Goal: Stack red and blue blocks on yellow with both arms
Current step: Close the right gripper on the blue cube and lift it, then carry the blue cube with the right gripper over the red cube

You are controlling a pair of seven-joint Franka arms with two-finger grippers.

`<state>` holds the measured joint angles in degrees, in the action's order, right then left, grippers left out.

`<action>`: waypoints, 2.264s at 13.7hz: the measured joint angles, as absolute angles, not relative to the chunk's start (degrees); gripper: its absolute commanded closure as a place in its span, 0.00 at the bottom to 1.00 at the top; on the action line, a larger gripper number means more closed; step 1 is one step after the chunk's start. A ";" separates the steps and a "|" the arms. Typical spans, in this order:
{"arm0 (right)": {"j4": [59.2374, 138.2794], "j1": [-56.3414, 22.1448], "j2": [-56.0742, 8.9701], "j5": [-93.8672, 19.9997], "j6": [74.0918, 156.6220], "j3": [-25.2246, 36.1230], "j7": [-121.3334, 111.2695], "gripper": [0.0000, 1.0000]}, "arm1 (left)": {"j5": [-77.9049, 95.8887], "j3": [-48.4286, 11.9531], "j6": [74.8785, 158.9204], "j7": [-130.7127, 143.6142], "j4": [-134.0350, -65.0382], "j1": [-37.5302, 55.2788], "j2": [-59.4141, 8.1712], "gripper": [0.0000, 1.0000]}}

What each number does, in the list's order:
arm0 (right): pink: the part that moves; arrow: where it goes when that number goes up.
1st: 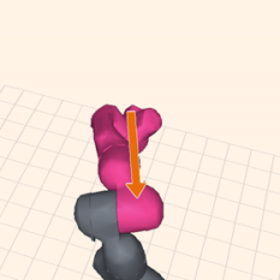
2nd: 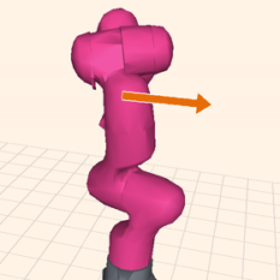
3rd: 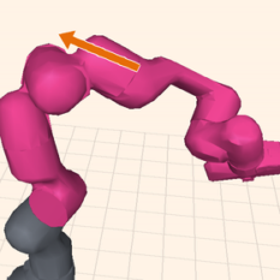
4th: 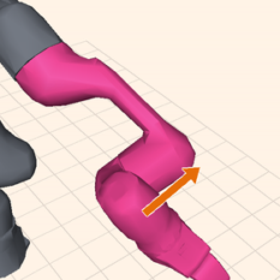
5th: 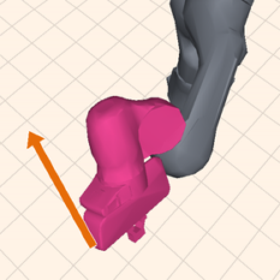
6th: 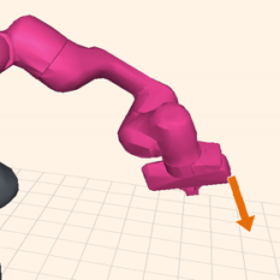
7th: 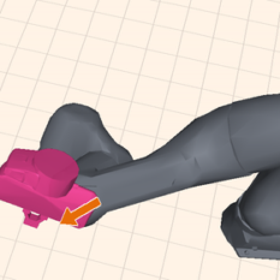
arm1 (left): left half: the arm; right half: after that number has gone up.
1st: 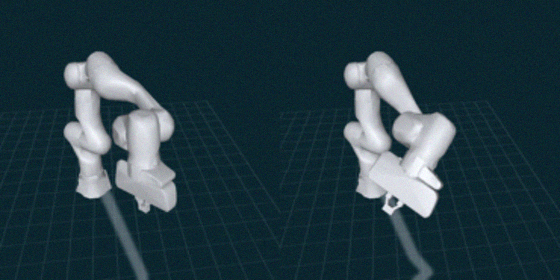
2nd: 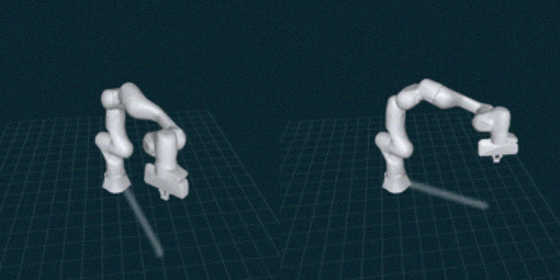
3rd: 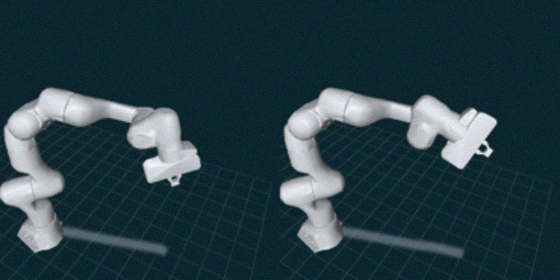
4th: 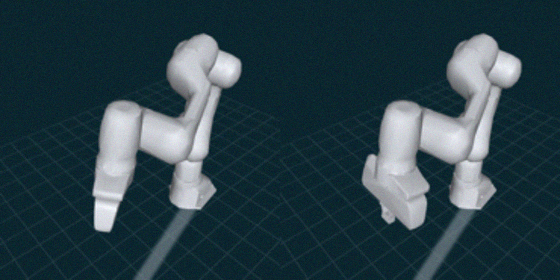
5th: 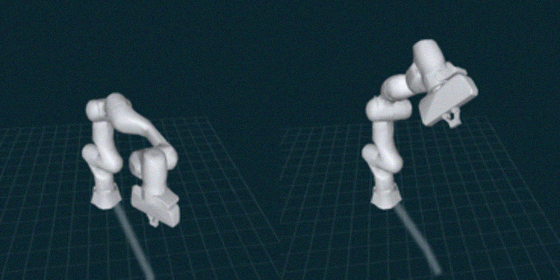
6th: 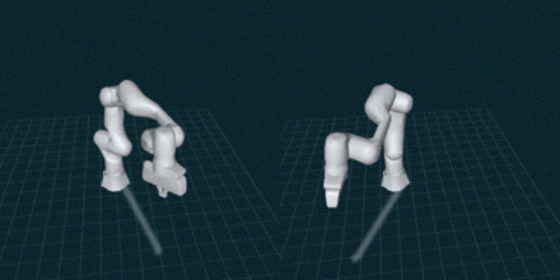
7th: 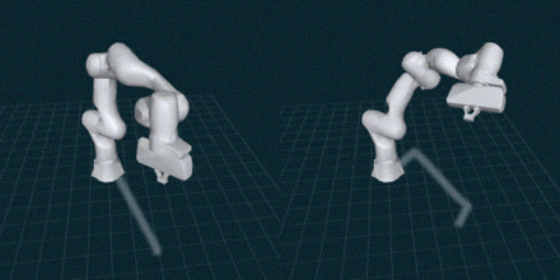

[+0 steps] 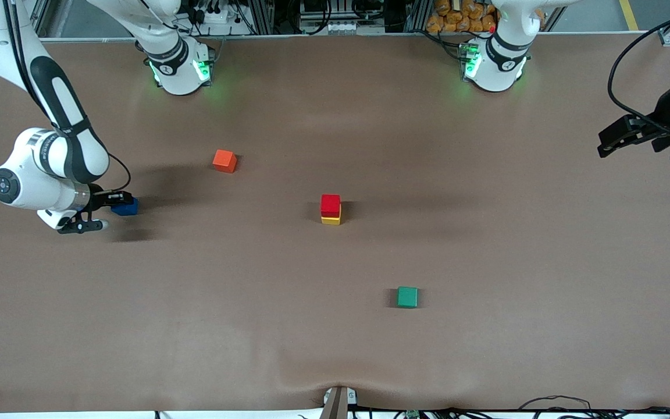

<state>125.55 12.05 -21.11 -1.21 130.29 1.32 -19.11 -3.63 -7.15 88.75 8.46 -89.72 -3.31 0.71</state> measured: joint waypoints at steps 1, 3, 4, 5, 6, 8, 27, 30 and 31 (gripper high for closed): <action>125.45 12.03 -21.11 -1.22 129.64 1.19 -19.15 1.00 | -3.62 -7.02 88.75 8.09 -90.39 -3.12 1.06 0.00; 124.86 11.94 -20.78 -1.25 127.70 0.63 -19.22 1.00 | -3.60 -7.06 88.77 6.59 -91.50 -2.92 1.76 0.00; 124.02 11.89 -20.37 -1.29 125.44 0.23 -19.22 1.00 | -3.58 -7.08 88.95 5.42 -91.95 -2.88 1.98 0.00; 122.70 11.82 -19.85 -1.43 122.31 -0.14 -19.22 1.00 | -3.57 -7.06 89.43 4.41 -92.33 -2.89 2.08 0.00; 120.86 11.66 -19.32 -1.92 118.71 -0.42 -19.22 1.00 | -3.57 -7.05 89.91 3.87 -92.57 -2.90 2.10 0.00; 116.46 10.94 -18.14 -3.44 111.49 -0.80 -19.22 1.00 | -3.57 -7.06 90.22 3.48 -92.87 -2.89 2.12 0.00; 89.02 -17.37 -19.93 -14.79 96.21 -1.41 7.60 1.00 | -2.55 -7.40 90.84 3.34 -94.02 -2.82 2.60 0.00; 82.18 -21.89 -25.09 -15.10 96.49 -1.42 16.57 1.00 | -2.55 -7.38 91.34 3.34 -94.23 -2.83 2.64 0.00; 80.17 -23.45 -26.85 -15.12 96.69 -1.42 19.36 1.00 | -2.55 -7.38 91.49 3.34 -94.30 -2.83 2.65 0.00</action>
<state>80.17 -23.45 -26.85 -15.12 96.69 -1.42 19.36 -2.55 -7.38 91.49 3.34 -94.30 -2.83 2.65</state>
